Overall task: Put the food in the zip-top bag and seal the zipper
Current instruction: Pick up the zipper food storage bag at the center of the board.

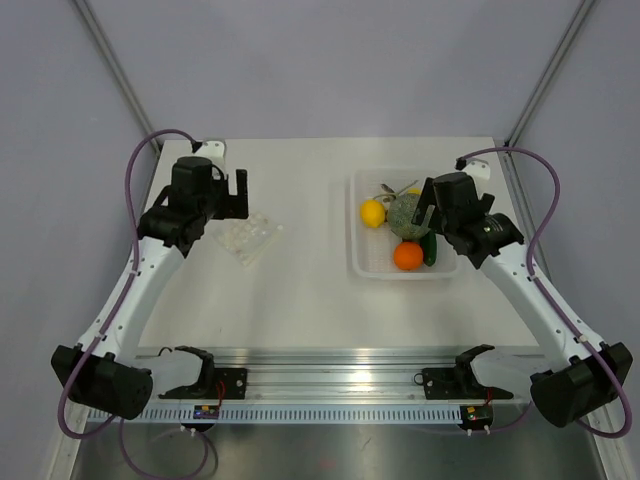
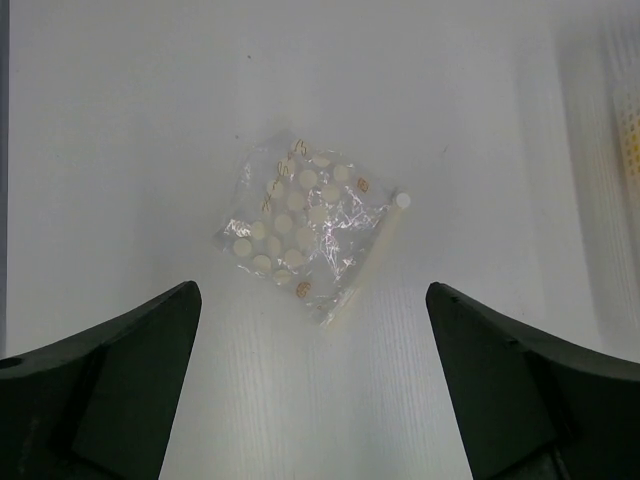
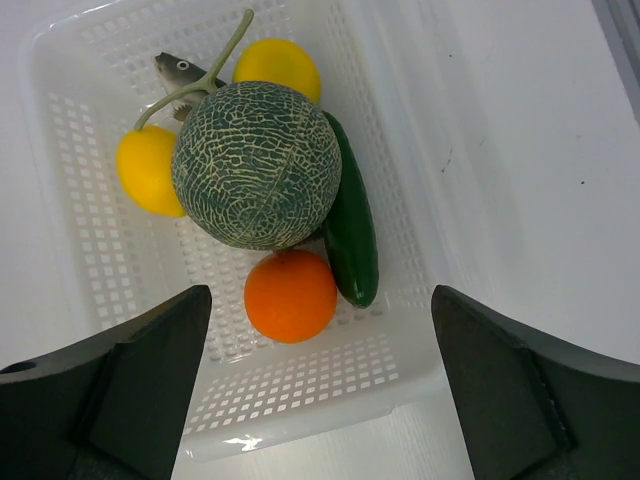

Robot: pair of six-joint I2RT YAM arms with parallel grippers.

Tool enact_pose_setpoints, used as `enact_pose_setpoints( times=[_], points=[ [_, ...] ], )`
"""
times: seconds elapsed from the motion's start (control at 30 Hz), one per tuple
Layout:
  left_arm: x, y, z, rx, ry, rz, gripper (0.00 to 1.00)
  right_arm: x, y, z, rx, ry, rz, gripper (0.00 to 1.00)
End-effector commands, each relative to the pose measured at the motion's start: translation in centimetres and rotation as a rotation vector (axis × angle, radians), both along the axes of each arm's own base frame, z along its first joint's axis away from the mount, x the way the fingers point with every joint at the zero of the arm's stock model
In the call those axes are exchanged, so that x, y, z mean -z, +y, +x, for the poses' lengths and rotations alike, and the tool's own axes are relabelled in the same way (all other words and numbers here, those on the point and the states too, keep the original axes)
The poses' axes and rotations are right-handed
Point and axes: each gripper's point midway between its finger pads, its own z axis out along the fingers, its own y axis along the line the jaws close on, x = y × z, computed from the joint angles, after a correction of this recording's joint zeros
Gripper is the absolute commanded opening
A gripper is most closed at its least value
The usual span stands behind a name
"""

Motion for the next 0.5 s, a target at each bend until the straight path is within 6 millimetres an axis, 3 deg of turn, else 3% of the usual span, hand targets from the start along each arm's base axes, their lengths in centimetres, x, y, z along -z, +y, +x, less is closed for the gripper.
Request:
enact_pose_setpoints(
  times=[0.0, 0.17, 0.27, 0.47],
  points=[
    [0.2, 0.8, 0.6, -0.066, -0.034, 0.145, 0.99, -0.5, 0.6, 0.4, -0.014, -0.04, 0.038, 0.99],
    [2.8, 0.5, 1.3, -0.116, -0.014, 0.354, 0.99, -0.3, 0.8, 0.2, -0.028, -0.046, 0.052, 0.99],
    [4.3, -1.1, 1.5, -0.077, 0.029, 0.403, 0.99, -0.2, 0.8, 0.2, -0.029, -0.051, 0.06, 0.99],
    [11.2, -3.4, 1.9, 0.004, 0.236, 0.553, 0.96, -0.3, 0.8, -0.2, -0.026, -0.049, 0.071, 0.99]
  ],
)
